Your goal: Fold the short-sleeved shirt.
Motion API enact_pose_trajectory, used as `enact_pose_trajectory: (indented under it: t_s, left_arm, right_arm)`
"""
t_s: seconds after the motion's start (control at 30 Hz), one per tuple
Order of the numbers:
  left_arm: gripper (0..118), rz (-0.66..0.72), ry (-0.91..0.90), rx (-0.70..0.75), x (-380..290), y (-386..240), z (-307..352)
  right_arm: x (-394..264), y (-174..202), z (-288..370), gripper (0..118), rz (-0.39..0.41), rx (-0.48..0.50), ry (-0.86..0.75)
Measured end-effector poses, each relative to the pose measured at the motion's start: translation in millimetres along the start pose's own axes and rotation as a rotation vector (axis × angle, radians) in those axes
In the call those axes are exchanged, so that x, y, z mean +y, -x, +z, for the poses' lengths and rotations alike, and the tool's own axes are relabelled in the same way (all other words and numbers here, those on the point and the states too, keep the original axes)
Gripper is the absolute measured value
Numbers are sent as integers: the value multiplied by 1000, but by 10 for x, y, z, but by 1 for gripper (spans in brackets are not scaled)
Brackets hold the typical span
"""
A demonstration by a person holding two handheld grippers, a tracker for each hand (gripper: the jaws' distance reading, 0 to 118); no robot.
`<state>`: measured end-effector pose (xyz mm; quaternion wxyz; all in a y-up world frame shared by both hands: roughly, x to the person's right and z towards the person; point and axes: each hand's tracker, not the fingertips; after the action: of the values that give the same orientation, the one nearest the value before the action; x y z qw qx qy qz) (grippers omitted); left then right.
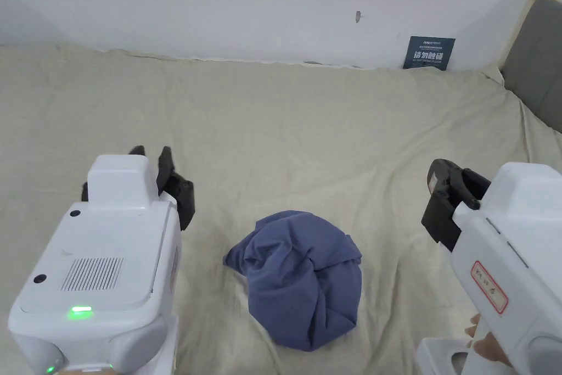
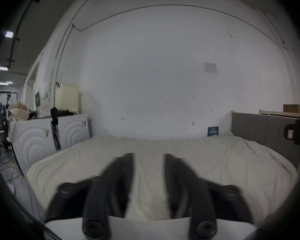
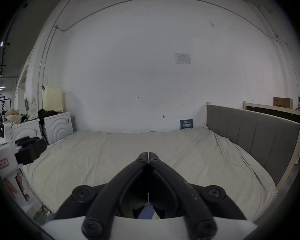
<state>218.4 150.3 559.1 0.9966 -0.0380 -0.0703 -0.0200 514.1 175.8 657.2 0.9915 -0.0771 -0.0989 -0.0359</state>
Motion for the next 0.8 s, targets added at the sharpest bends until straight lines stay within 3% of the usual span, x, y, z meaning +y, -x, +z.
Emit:
enact_pose_trajectory:
  t_s: [0.1, 0.17, 0.33, 0.53, 0.57, 0.63, 0.7, 0.8]
  left_arm:
    - [0, 34, 58, 9, -72, 31, -35]
    - [0, 106, 92, 15, -106, 76, -56]
    - [0, 30, 141, 9, -156, 51, -97]
    - [2, 121, 297, -75, -173, 46, -392]
    - [11, 108, 344, -79, -189, 24, -494]
    - [78, 69, 460, -147, -247, 1, -745]
    - [113, 96, 532, -196, -343, -62, -976]
    - [116, 99, 658, -205, -537, -155, -1361]
  right_arm:
    - [-40, -12, 27, 1, -7, -2, 15]
    - [-59, -33, 46, 1, -16, -4, 20]
    - [-79, -67, 63, 1, -16, -11, 33]
    - [-112, -79, 75, 1, -22, -19, 39]
    - [-123, -80, 79, 1, -22, -18, 43]
    - [-161, -79, 89, 1, -29, -13, 48]
    - [-203, -83, 74, 1, -31, -2, 58]
    - [-278, -72, 44, 1, -22, -7, 85]
